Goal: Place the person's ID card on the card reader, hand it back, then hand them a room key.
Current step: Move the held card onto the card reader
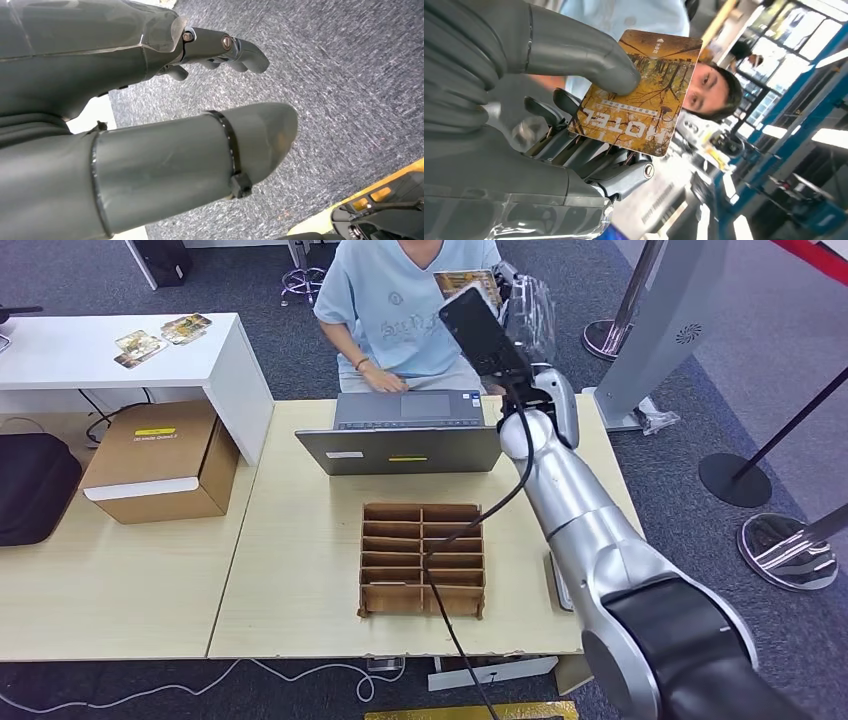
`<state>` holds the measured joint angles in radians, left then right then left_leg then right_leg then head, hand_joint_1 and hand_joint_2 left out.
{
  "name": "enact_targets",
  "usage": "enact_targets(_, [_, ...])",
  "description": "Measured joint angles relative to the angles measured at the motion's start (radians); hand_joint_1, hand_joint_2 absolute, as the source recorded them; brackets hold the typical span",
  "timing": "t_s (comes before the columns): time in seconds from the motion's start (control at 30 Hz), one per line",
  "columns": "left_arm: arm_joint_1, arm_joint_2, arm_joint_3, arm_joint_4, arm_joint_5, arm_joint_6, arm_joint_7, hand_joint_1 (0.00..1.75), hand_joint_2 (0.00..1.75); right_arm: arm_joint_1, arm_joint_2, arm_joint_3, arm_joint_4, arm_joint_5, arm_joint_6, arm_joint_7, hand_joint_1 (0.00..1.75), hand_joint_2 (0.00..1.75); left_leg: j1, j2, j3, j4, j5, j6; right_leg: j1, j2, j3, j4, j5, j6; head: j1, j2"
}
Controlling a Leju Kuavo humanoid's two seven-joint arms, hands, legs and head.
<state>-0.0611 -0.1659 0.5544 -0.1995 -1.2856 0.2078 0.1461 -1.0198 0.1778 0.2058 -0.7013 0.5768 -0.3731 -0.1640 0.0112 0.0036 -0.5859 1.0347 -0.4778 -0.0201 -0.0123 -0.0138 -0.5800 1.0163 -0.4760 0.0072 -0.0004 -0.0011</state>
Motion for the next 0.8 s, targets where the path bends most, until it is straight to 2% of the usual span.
enact_targets(0.1, [0.005,0.001,0.007,0.000,0.003,0.002,0.000,0.00,0.00,0.088,-0.051,-0.023,-0.115,-0.181,0.079,-0.021,1.75,1.75,0.000,-0.001,0.000,0.000,0.000,0.000,0.000,-0.001,0.000,-0.001,0.000,0.000,0.000,0.000])
enact_targets(0.2, [0.008,0.002,0.012,0.000,0.005,0.004,0.000,0.00,0.00,0.178,-0.113,-0.054,-0.219,-0.307,0.150,-0.037,1.75,1.75,0.000,-0.002,-0.001,0.000,0.000,0.000,0.000,-0.002,0.000,-0.001,0.000,0.000,0.000,0.000])
enact_targets(0.47, [0.011,0.002,0.025,0.000,0.005,0.008,0.000,0.00,0.00,0.339,-0.240,-0.137,-0.373,-0.491,0.290,-0.029,1.75,1.75,0.000,-0.002,-0.001,0.000,-0.001,0.001,0.000,-0.002,0.000,-0.002,0.000,0.000,0.000,0.000])
enact_targets(0.63, [0.018,0.004,0.032,0.000,0.010,0.009,0.006,0.00,0.00,0.475,-0.345,-0.225,-0.389,-0.597,0.377,-0.049,1.75,1.75,0.000,-0.007,-0.003,0.000,-0.001,0.001,0.000,-0.007,0.001,-0.002,-0.001,0.002,0.000,0.000])
enact_targets(0.8, [0.022,0.008,0.036,0.000,0.010,0.017,0.013,0.00,0.00,0.611,-0.410,-0.310,-0.380,-0.642,0.416,-0.052,1.75,1.75,-0.001,-0.006,-0.003,0.000,-0.002,0.003,0.000,-0.007,0.000,-0.002,-0.001,0.002,0.000,0.000])
